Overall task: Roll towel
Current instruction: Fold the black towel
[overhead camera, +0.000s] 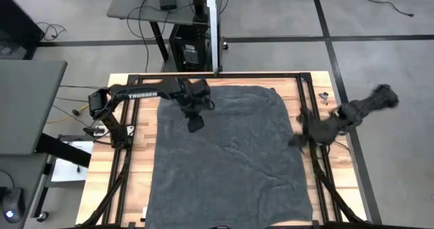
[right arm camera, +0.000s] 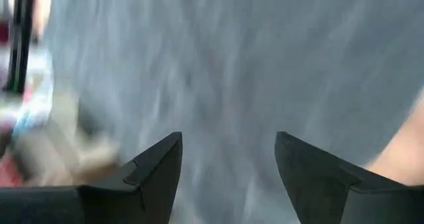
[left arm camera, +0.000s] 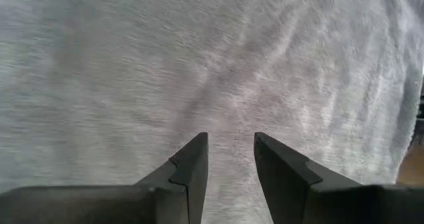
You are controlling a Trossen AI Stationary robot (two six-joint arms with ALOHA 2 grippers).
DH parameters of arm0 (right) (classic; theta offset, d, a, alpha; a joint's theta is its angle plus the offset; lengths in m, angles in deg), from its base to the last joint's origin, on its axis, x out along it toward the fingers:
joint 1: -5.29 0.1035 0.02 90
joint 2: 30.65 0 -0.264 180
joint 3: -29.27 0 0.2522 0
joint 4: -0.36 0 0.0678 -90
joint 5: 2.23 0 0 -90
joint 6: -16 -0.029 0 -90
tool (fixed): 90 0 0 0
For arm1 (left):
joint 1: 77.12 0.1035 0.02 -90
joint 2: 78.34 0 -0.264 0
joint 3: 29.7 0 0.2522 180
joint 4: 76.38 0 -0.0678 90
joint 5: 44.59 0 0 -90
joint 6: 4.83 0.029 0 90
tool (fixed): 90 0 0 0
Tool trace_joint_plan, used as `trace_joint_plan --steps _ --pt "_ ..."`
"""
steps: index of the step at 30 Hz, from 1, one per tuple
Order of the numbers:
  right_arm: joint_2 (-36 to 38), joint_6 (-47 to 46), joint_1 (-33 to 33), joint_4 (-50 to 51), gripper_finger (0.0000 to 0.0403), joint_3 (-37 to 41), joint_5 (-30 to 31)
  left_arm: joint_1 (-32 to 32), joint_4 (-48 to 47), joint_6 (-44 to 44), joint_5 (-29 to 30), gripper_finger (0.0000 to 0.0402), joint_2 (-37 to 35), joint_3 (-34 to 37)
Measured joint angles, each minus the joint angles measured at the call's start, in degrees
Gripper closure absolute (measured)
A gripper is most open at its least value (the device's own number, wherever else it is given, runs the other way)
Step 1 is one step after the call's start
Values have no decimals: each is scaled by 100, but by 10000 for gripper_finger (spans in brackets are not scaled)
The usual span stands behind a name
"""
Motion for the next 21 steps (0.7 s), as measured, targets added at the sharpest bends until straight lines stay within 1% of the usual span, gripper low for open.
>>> trace_joint_plan --steps 4,7,10,11,13,16,21 --pt "-276 1879 -1982 -525 175 0 -2 556 170 322 -3 296 0 0" --pt "-782 3031 -3303 -1032 175 0 8 815 369 543 -7 296 0 0" --pt "-1360 4331 -4441 -1544 175 0 -13 984 573 752 -39 296 0 0" --pt "-1568 4756 -4781 -1686 175 0 -53 1022 618 780 -41 296 0 0" --pt "-2020 5481 -5385 -1920 175 0 -326 1077 617 825 -38 296 0 0" --pt "-2723 6423 -6264 -2278 175 0 -1030 1114 579 992 -36 296 0 0" --pt "-3869 7551 -7236 -3000 175 0 -1600 1116 570 987 -34 296 0 0"
